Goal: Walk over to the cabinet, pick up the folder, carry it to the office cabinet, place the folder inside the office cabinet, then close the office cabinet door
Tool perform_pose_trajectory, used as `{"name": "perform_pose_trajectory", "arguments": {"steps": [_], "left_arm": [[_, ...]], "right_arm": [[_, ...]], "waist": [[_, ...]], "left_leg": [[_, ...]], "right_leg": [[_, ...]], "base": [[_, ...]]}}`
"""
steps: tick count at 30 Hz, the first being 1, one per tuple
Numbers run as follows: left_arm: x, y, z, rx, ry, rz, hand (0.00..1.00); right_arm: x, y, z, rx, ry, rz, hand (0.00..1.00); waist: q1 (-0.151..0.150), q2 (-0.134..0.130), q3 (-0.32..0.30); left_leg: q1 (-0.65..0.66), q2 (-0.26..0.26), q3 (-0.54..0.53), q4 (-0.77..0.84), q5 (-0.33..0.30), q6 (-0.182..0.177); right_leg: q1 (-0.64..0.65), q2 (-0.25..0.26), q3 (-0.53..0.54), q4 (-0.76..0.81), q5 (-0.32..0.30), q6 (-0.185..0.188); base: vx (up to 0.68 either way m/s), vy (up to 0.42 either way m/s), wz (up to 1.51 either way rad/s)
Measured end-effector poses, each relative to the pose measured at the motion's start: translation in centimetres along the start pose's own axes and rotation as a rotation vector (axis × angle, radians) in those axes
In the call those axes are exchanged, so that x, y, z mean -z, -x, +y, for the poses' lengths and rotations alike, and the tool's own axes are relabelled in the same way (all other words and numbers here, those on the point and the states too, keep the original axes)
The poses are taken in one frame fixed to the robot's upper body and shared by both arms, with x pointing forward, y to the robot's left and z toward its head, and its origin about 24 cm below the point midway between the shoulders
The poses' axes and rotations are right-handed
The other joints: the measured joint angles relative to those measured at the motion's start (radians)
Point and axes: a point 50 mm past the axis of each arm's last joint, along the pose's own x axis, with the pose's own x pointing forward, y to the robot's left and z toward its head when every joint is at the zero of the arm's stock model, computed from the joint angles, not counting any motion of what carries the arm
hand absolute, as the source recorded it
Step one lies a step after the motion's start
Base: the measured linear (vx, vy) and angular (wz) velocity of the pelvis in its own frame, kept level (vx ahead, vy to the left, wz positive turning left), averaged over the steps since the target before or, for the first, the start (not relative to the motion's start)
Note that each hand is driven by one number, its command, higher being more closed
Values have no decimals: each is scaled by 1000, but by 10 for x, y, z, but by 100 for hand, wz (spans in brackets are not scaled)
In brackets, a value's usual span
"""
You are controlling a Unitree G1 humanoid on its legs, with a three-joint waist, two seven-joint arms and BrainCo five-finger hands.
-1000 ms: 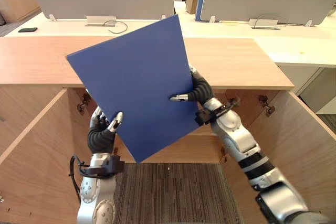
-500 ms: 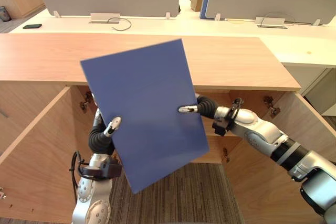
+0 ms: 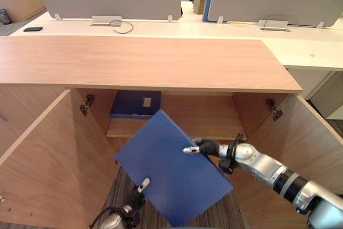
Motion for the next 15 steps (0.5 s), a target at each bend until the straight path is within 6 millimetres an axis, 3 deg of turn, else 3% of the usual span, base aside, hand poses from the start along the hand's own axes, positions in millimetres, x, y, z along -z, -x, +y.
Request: {"name": "perform_pose_trajectory", "arguments": {"steps": [3,5,7,9,11,14,15], "left_arm": [[11,6,32,-221,207,5,0],[29,20,52,-379,273,80,0],[30,30,66,-474,255,91,0],[26,28,66,-484,232,83,0],[36,28,61,-489,204,131,0],[46,32,59,-486,169,189,0],[47,33,60,-489,156,202,0]], "right_arm": [[22,-11,22,25,4,46,100],[33,-18,32,11,117,101,100],[41,-28,41,8,283,161,100],[46,-33,43,23,357,208,100],[51,-36,41,37,410,256,100],[56,-37,41,57,377,278,100],[59,-37,41,73,341,290,100]], "waist": [[-20,5,3],[-24,20,23],[-10,44,64],[2,62,85],[18,87,101],[20,81,109],[23,78,110]], "left_leg": [[-18,9,0,39,-12,-4],[-66,43,0,183,-82,-8],[-153,98,-26,391,-132,-7],[-201,122,-61,501,-132,-7],[-232,128,-115,566,-118,-13],[-259,105,-150,577,-90,-23],[-270,77,-185,562,-123,-13]], "right_leg": [[-2,2,3,3,1,-1],[4,14,17,11,-1,-5],[4,40,22,28,-17,-25],[5,50,24,32,-26,-27],[4,55,40,38,-27,-27],[-1,38,51,40,-27,-27],[-6,25,66,41,-27,-27]], "base": [[-47,2,-5],[-78,-12,-19],[-133,-28,-6],[-162,-15,-3],[-166,3,-13],[-32,16,2],[5,46,-2]]}}
